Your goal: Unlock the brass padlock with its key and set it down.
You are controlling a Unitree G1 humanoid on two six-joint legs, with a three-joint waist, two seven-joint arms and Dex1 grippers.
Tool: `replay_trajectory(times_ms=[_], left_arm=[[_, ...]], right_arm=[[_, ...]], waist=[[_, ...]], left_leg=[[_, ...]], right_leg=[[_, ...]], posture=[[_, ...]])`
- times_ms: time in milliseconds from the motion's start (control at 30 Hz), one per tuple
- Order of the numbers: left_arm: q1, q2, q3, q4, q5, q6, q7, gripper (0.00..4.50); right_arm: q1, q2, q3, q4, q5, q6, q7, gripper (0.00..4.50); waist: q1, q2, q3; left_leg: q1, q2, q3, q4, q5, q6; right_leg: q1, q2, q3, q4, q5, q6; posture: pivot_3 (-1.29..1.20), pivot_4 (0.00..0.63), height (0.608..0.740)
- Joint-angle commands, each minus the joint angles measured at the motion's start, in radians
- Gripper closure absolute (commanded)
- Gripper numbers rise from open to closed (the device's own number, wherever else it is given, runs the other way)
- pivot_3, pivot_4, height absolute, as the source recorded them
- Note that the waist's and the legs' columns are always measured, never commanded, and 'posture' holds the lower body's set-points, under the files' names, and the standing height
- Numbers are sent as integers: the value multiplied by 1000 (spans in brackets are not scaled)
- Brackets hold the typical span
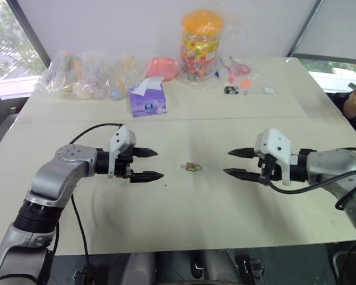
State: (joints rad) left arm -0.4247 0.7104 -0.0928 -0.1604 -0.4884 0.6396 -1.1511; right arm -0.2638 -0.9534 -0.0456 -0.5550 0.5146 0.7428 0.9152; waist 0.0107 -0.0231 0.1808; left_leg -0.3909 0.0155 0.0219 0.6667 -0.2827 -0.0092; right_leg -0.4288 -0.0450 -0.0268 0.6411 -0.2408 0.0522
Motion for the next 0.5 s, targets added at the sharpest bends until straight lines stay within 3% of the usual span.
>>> replay_trajectory(times_ms=[33,67,100,300,500], left_arm=[[7,15,19,-36,-7,-11,2,302],[6,15,19,-35,-7,-10,2,302],[5,16,18,-33,-5,-12,2,302],[6,19,-1,-31,24,-41,4,302],[32,31,-3,-51,41,-59,10,302]], right_arm=[[-34,29,60,7,-17,-32,11,702],[-45,40,90,22,-31,-43,15,120],[-59,55,124,42,-50,-55,18,39],[-171,184,299,203,-146,-123,42,39],[-260,283,390,417,-256,-219,54,39]], waist=[[-1,0,0],[0,0,0],[0,0,0],[-3,0,0],[-3,0,0]], left_leg=[[0,0,0,0,0,0],[0,0,0,0,0,0],[0,0,0,0,0,0],[0,0,0,0,0,0],[0,0,0,0,0,0]], right_leg=[[0,0,0,0,0,0],[0,0,0,0,0,0],[0,0,0,0,0,0],[0,0,0,1,0,0],[0,0,0,2,1,1]], posture=[[0,150,737],[0,150,737],[0,150,737],[0,150,737],[0,150,737]])
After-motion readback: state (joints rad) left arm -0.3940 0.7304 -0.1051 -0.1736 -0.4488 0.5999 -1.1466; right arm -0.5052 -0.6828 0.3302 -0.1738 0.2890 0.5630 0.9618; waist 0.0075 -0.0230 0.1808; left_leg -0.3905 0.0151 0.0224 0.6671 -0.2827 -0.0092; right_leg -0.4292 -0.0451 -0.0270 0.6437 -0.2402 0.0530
